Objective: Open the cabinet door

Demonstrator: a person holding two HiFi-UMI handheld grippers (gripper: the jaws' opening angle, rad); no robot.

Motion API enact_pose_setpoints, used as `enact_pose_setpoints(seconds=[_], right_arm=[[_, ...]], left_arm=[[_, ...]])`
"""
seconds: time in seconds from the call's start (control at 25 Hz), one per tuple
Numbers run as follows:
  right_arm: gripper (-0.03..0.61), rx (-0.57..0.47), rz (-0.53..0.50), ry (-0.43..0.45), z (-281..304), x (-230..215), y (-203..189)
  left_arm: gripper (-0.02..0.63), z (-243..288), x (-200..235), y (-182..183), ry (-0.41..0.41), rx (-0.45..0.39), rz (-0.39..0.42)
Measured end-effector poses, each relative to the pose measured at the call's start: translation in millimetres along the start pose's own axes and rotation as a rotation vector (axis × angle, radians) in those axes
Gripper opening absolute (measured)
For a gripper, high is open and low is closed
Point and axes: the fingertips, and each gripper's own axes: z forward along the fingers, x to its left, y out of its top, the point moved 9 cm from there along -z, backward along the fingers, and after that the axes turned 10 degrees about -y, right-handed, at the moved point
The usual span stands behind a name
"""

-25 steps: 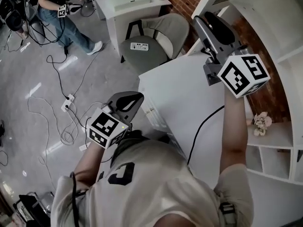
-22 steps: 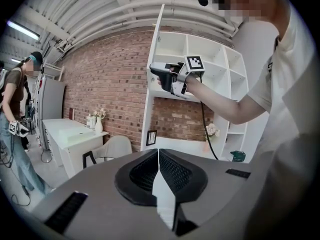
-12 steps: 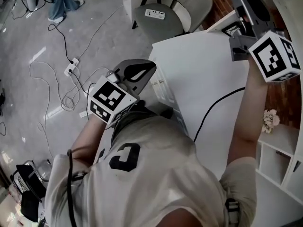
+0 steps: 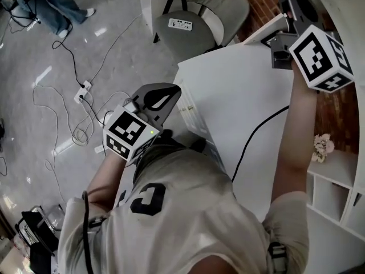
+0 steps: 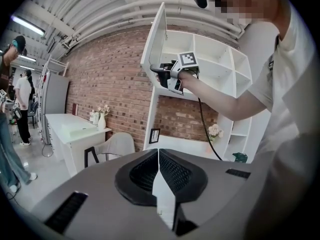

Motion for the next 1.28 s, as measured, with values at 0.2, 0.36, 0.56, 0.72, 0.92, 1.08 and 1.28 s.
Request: enact_pose_setpoints(seconds=[0.2, 0.36, 0.56, 0.72, 0.92, 1.08, 1.28], right_arm=[[0.046, 0.000, 0.012, 0.014, 2.9, 0.6, -3.9], [0.046, -0.008, 0.012, 0.039, 7.4, 7.7, 0.5], [0.044, 0.020, 0.000, 0.045, 15.2, 20.4, -2.1], [0.044, 0.028, 0.010, 0.030, 17.5, 21.6, -2.5], [0.044, 0.039, 0.004, 0.007, 17.2, 23.8, -2.0], [0.044, 0.057, 0.004, -0.003, 14.9, 24.9, -0.2], [0.041, 0.059, 0.052, 0.019, -10.3, 27.4, 1.0]], left_arm=[[0.021, 2.1, 5.6, 0.6, 0.008, -0.009, 0.011], [0.021, -5.0, 9.1, 1.8, 0.017, -0.009, 0.011], [0.021, -16.6, 9.3, 0.7, 0.029, -0.017, 0.001], [0.021, -22.7, 10.9, -0.9, 0.037, -0.017, -0.006], [0.021, -28.1, 12.3, -1.9, 0.023, -0.021, 0.004], [0.021, -30.5, 12.3, 1.7, 0.001, -0.030, 0.024], [0.021, -33.3, 11.9, 2.8, -0.028, -0.030, 0.036]])
